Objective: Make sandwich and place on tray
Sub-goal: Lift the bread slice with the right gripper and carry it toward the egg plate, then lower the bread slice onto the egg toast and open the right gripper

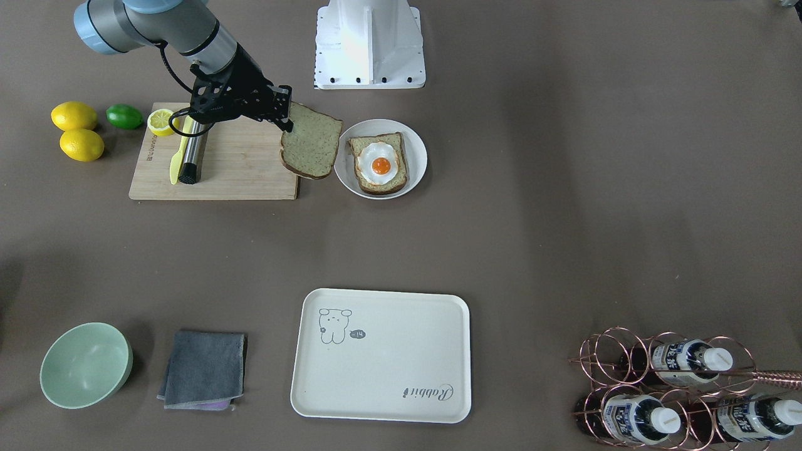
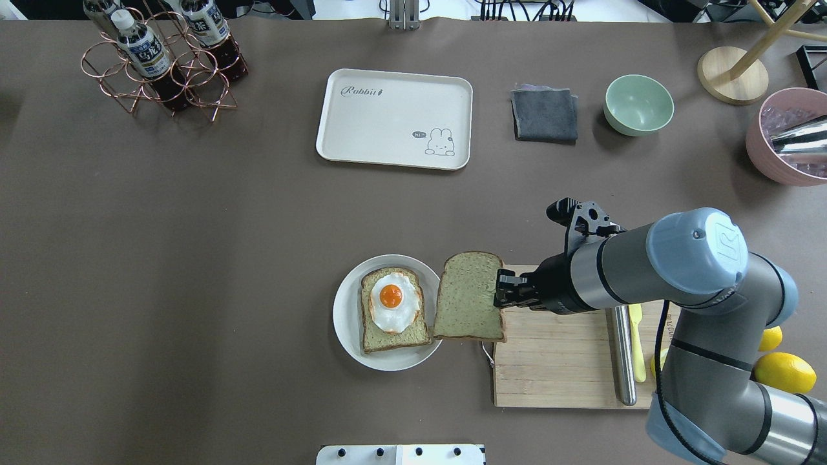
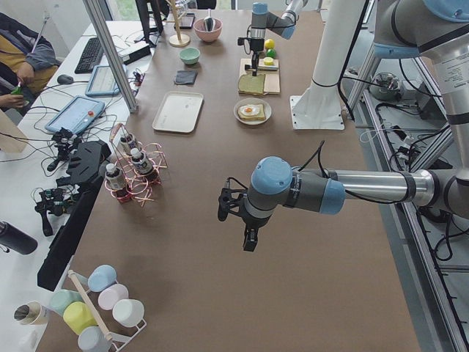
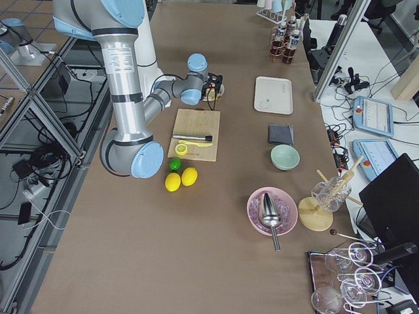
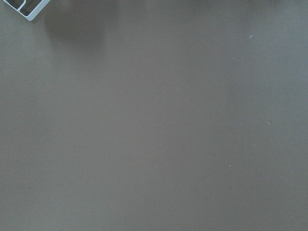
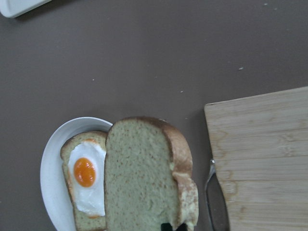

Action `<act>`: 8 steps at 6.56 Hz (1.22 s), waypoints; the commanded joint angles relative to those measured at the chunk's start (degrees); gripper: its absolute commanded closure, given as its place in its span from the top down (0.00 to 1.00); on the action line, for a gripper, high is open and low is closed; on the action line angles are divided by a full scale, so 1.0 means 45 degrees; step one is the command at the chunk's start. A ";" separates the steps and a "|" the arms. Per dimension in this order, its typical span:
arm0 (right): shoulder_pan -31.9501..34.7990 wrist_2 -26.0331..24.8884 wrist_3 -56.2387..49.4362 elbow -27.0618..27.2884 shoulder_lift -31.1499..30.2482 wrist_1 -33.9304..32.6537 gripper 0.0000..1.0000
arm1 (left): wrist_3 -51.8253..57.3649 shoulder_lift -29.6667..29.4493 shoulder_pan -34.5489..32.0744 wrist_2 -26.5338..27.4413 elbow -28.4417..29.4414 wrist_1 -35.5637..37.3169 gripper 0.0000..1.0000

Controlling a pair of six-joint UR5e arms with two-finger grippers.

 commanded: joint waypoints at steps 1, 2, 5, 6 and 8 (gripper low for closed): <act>-0.0529 0.0025 0.0070 -0.0904 0.1510 0.0291 0.00 | 0.0000 -0.0014 0.0000 0.0000 -0.0005 0.0000 0.98; -0.0784 0.0006 -0.0162 -0.1121 0.1673 0.0329 0.00 | 0.0000 -0.0014 0.0000 0.0000 -0.0024 0.0000 0.98; -0.0787 -0.0033 -0.0944 -0.2313 0.2650 0.0776 0.00 | 0.0019 0.0005 -0.0020 0.0000 -0.0024 0.0000 0.98; -0.0787 -0.0033 -0.0945 -0.2914 0.2728 0.1533 0.00 | 0.0020 0.0005 -0.0058 0.0000 -0.0024 0.0000 0.98; -0.0767 0.0025 -0.0926 -0.3583 0.2748 0.2536 0.00 | 0.0000 0.0005 -0.0078 0.0000 -0.0044 0.0000 0.98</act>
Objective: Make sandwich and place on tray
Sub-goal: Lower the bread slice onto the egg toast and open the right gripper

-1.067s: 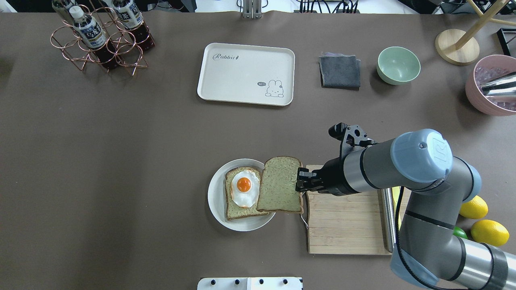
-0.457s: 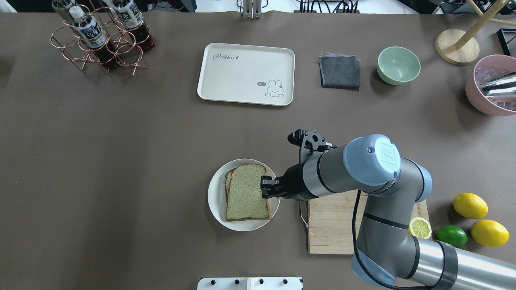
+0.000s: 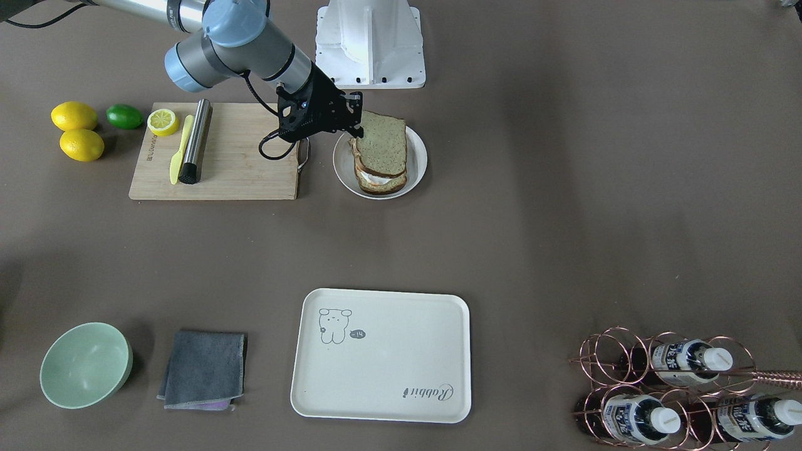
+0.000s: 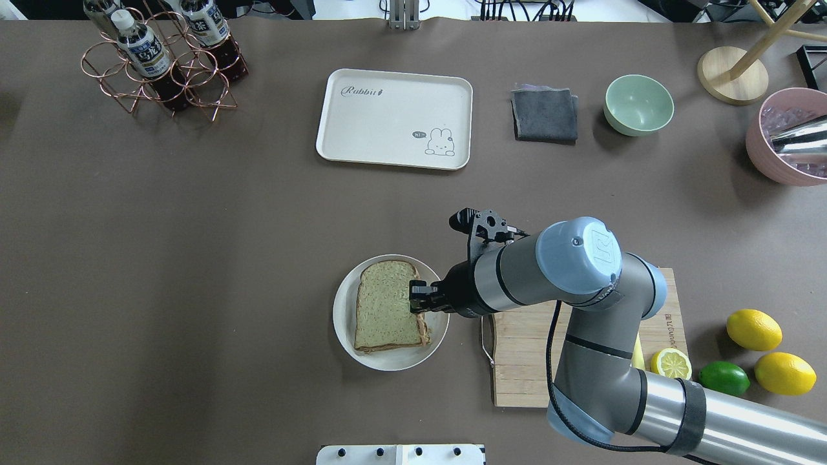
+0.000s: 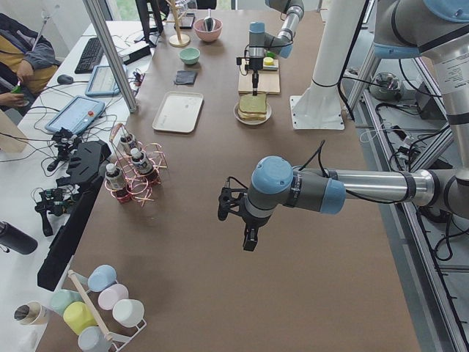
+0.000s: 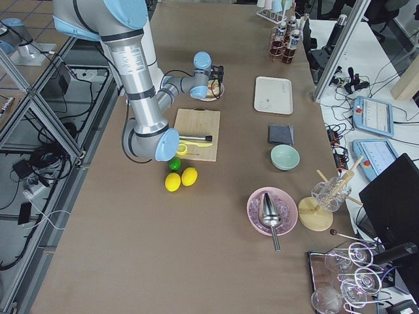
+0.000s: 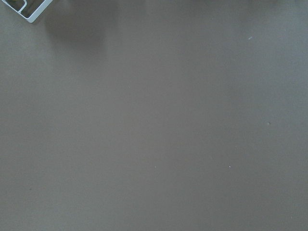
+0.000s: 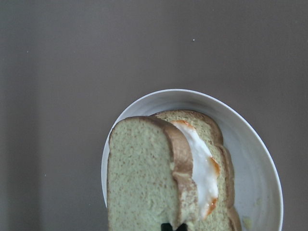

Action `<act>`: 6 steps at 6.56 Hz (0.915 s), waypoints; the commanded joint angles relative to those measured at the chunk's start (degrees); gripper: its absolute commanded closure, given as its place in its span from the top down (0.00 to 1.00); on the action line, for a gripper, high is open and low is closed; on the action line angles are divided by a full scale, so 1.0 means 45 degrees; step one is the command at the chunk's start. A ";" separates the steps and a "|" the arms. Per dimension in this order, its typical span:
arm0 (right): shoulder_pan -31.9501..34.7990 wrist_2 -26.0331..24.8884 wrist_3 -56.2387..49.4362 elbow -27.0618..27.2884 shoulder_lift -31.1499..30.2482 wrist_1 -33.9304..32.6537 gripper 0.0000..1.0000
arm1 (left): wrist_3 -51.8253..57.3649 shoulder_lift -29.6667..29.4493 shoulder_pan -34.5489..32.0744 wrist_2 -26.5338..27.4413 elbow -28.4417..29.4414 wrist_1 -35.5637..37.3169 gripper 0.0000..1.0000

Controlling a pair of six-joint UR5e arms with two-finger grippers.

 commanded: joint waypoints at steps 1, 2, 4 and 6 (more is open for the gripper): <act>0.0008 0.0025 0.0005 -0.0517 0.0143 0.0400 0.00 | -0.0006 -0.0019 -0.0018 0.0000 -0.0017 0.0000 0.98; 0.0008 0.0025 0.0005 -0.0635 0.0164 0.0420 0.00 | -0.0006 -0.0019 -0.0018 0.0000 0.0022 0.0000 0.98; 0.0008 0.0025 0.0044 -0.0733 0.0164 0.0420 0.00 | -0.0006 -0.0019 -0.0018 0.0000 0.0003 0.0000 0.98; 0.0008 -0.0014 0.0161 -0.0811 0.0106 0.0498 0.65 | -0.0006 -0.0039 0.0001 0.0000 0.0003 0.0000 0.98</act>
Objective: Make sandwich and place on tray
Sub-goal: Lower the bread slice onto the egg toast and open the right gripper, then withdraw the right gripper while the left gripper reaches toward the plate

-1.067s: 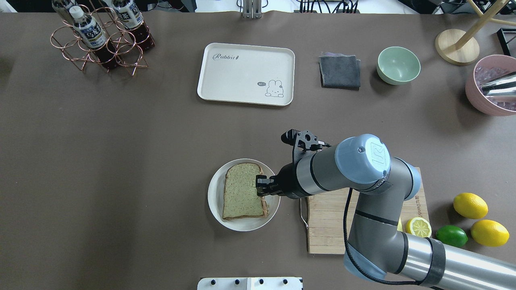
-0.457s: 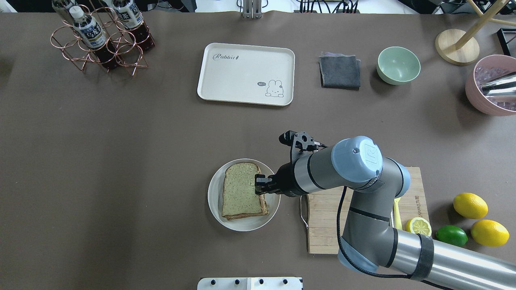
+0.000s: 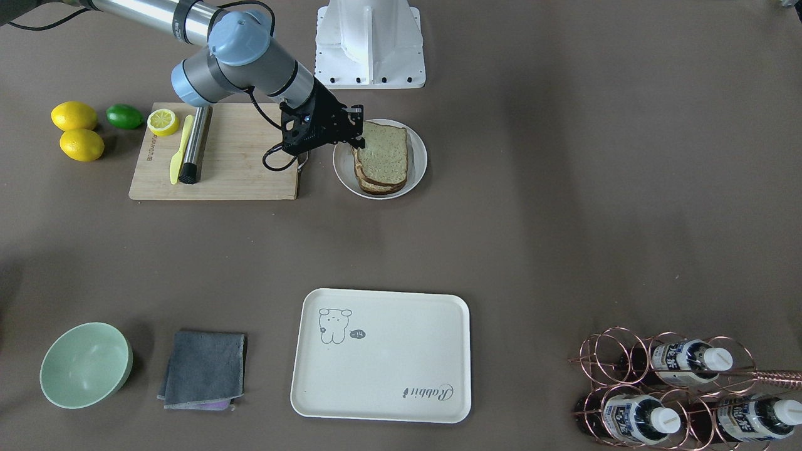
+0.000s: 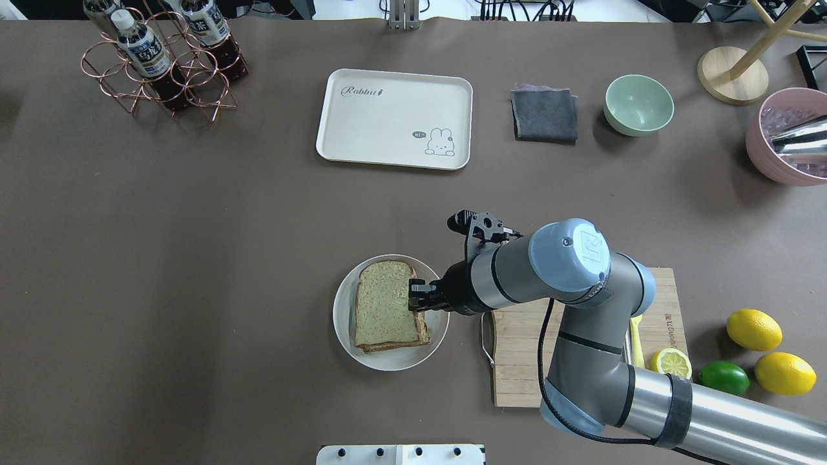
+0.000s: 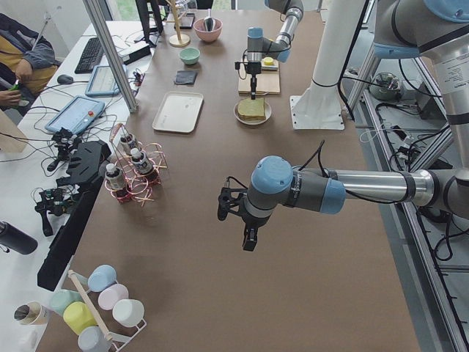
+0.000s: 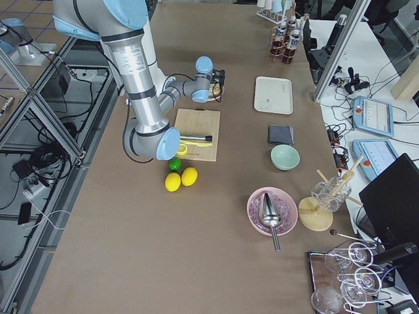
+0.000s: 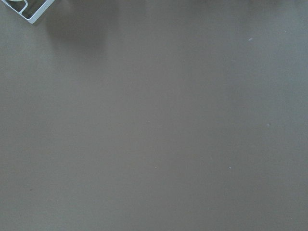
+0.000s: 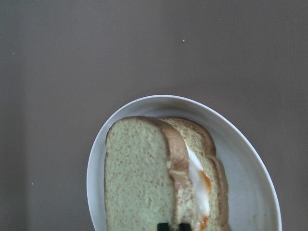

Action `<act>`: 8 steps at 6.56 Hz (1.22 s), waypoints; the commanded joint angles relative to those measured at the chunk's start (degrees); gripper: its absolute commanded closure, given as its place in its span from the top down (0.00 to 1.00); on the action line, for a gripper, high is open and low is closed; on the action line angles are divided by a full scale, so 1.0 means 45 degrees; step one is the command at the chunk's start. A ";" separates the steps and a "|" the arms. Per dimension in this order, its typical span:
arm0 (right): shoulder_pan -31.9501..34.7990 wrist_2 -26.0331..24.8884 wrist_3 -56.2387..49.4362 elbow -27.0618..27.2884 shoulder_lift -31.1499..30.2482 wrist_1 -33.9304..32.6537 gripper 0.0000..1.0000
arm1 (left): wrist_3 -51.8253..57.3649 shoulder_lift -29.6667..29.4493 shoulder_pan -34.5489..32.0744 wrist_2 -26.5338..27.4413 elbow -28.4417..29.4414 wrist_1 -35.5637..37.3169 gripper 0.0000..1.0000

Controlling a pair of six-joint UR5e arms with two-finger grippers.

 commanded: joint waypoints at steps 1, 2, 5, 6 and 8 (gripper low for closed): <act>-0.0038 -0.0099 0.0048 -0.0146 0.0004 0.0024 0.98 | -0.0039 -0.0084 0.0018 0.0000 -0.0022 0.0000 0.98; 0.0019 -0.0080 0.0126 0.0027 -0.0053 0.0043 0.99 | -0.1219 -0.0220 0.0095 -0.0058 -0.0157 -0.0077 0.98; 0.1844 0.1276 -0.0009 0.0770 -0.1142 -0.0152 0.99 | -0.6677 -0.1487 0.3500 -0.0118 -0.0784 -0.2270 0.98; 0.2822 0.1983 -0.0107 0.0829 -0.1631 -0.0249 0.99 | -0.8497 -0.2168 0.4809 0.0037 -0.0726 -0.3059 0.98; 0.4212 0.3623 -0.1291 0.0849 -0.2548 -0.0327 0.99 | -1.2364 -0.4254 0.7502 0.1374 -0.0744 -0.3066 0.98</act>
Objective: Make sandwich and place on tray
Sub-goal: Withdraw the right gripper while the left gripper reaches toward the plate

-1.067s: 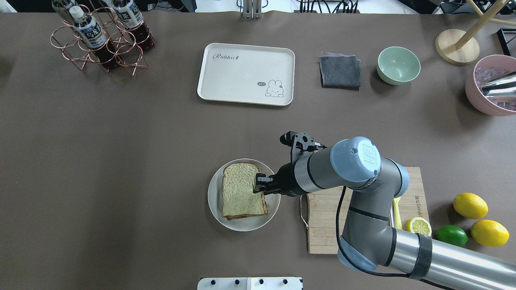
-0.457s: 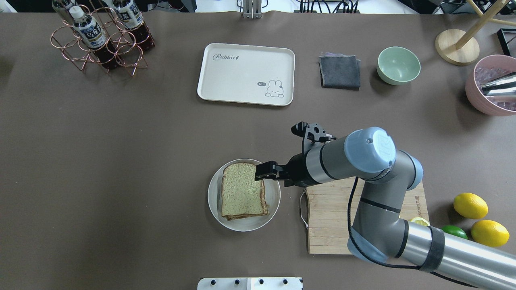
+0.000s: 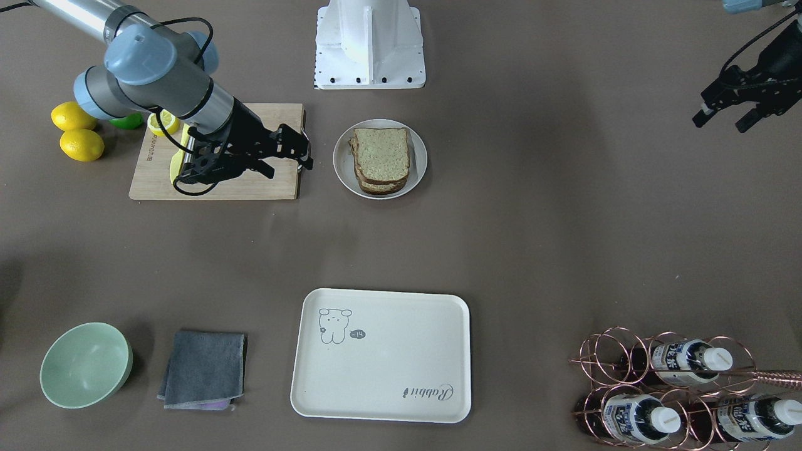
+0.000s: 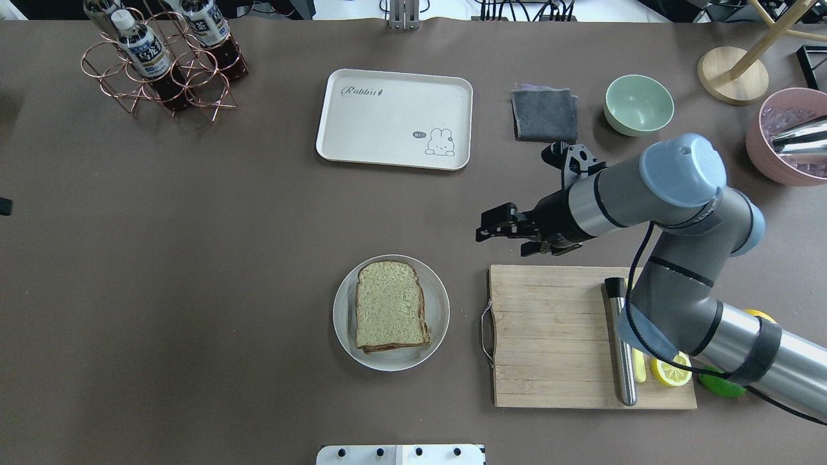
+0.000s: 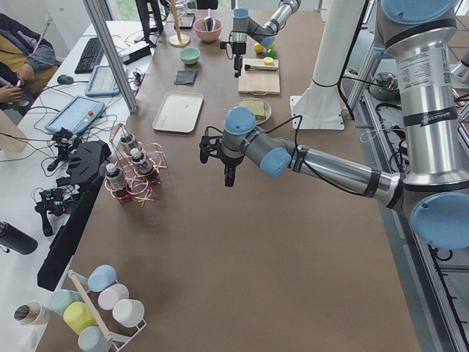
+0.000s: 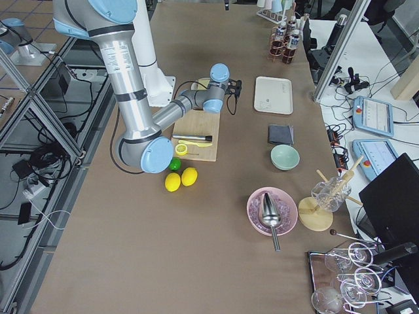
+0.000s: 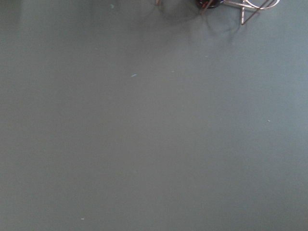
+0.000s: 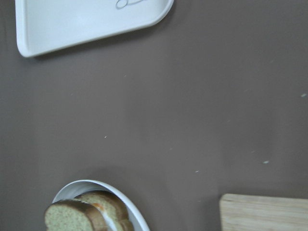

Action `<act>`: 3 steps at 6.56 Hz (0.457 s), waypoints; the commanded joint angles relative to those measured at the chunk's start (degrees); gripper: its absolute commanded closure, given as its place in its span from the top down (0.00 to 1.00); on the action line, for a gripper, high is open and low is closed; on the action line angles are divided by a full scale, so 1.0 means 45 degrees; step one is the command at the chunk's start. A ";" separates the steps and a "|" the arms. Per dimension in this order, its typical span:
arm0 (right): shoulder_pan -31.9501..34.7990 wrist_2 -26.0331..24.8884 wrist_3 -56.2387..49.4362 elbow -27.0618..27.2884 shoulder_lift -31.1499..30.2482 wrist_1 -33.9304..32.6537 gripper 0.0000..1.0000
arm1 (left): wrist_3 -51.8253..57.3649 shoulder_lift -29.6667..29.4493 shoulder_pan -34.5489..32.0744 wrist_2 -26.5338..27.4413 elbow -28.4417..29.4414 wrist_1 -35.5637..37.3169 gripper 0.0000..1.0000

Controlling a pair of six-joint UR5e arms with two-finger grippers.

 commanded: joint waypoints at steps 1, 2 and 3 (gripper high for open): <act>0.1536 0.1600 -0.1588 0.0135 -0.1389 -0.0061 0.99 | -0.3660 -0.2293 0.2921 0.1616 0.0186 -0.0115 0.87; 0.2122 0.1954 -0.3086 0.0272 -0.2363 -0.0061 0.99 | -0.4506 -0.3620 0.3920 0.2378 0.0787 -0.0076 0.86; 0.2805 0.2519 -0.4087 0.0273 -0.3050 -0.0061 0.99 | -0.4978 -0.4870 0.4955 0.2946 0.1470 -0.0017 0.86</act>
